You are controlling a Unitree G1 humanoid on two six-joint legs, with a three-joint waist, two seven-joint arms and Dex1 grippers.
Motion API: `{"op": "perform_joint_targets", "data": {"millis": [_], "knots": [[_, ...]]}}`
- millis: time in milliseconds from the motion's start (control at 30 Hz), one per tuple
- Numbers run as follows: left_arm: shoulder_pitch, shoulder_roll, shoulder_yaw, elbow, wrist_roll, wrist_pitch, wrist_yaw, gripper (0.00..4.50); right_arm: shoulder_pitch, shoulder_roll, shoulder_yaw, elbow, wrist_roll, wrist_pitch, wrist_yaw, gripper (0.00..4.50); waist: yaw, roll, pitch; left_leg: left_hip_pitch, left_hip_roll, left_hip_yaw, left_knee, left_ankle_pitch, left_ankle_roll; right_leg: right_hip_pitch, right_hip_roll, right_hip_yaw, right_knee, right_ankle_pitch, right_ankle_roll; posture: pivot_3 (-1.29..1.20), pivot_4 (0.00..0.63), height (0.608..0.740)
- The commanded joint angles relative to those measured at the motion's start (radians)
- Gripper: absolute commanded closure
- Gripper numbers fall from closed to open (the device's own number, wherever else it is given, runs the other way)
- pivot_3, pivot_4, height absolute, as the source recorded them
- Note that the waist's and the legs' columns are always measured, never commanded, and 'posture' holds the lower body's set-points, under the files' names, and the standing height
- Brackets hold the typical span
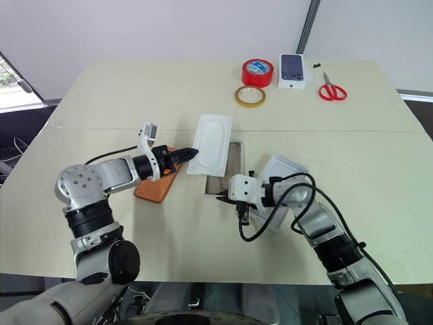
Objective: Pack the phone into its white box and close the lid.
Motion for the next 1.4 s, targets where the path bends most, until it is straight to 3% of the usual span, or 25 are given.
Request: {"op": "perform_joint_targets", "data": {"millis": [33, 167, 267, 367, 633, 833, 1167, 1267, 1400], "knots": [[0.005, -0.01, -0.019, -0.033, -0.012, -0.02, 0.011, 4.5, 0.008, 0.0, -0.009, -0.032, 0.015, -0.003, 0.0, 4.39, 0.002, 0.0, 0.0, 0.0, 0.0, 0.0, 0.0, 0.0, 0.0, 0.0, 0.0, 0.0, 0.0, 0.0, 0.0, 0.0, 0.15, 0.74], [0.029, -0.004, -0.044, -0.041, -0.02, -0.015, 0.005, 4.5, 0.023, -0.014, -0.021, -0.063, 0.042, 0.037, 0.019, 4.39, 0.0, 0.0, 0.0, -0.001, 0.0, 0.0, 0.0, 0.0, 0.0, -0.001, 0.0, 0.0, 0.0, 0.0, 0.0, 0.0, 0.15, 0.74], [0.035, 0.01, -0.07, -0.037, -0.013, -0.035, -0.002, 4.5, 0.026, -0.01, -0.045, -0.075, 0.076, 0.046, 0.019, 3.59, 0.0, 0.0, 0.0, -0.001, 0.0, 0.0, 0.0, 0.0, 0.0, -0.001, 0.0, 0.0, 0.0, 0.0, 0.0, 0.0, 0.15, 0.74], [0.035, 0.011, -0.077, -0.032, -0.014, -0.046, 0.001, 4.5, 0.027, -0.018, -0.051, -0.097, 0.073, 0.041, 0.011, 2.18, 0.0, 0.0, 0.0, -0.001, 0.0, 0.0, 0.0, 0.0, 0.0, -0.001, 0.0, 0.0, 0.0, 0.0, 0.0, 0.0, 0.15, 0.74], [0.06, 0.006, -0.105, -0.039, -0.017, -0.06, 0.011, 4.5, 0.071, -0.101, -0.212, -0.219, 0.25, 0.155, 0.054, 2.18, 0.004, 0.0, 0.0, -0.001, 0.0, 0.0, 0.0, 0.0, 0.0, -0.001, 0.0, 0.0, 0.0, 0.0, 0.0, 0.0, 0.15, 0.74], [0.092, -0.009, -0.147, -0.047, -0.013, -0.053, 0.01, 4.5, 0.157, -0.198, -0.299, -0.187, 0.265, 0.125, 0.074, 2.18, 0.002, -0.001, 0.001, -0.002, 0.0, 0.0, 0.0, 0.0, 0.001, -0.001, 0.0, 0.0, -0.001, 0.0, 0.0, 0.0, 0.15, 0.74], [0.073, -0.05, -0.177, -0.036, -0.004, -0.07, 0.045, 4.5, 0.145, -0.177, -0.306, -0.151, 0.25, 0.106, 0.029, 2.18, 0.004, -0.001, 0.001, -0.002, 0.0, 0.0, 0.0, 0.0, 0.0, -0.001, 0.0, 0.0, 0.0, 0.0, 0.0, 0.0, 0.15, 0.74], [0.085, -0.046, -0.193, -0.047, -0.006, -0.073, 0.047, 3.55, 0.143, -0.176, -0.306, -0.133, 0.241, 0.085, 0.021, 2.12, 0.004, -0.001, 0.001, -0.002, 0.0, 0.0, 0.0, 0.0, 0.0, -0.001, 0.0, 0.0, 0.0, 0.0, 0.0, 0.0, 0.15, 0.74], [0.085, -0.031, -0.192, -0.068, -0.027, -0.057, 0.034, 1.65, 0.118, -0.162, -0.304, -0.097, 0.231, 0.061, 0.001, 2.12, 0.002, -0.001, 0.001, -0.002, 0.0, 0.0, 0.0, 0.0, 0.0, -0.001, 0.0, 0.0, 0.0, 0.0, 0.0, 0.0, 0.15, 0.74]]}}
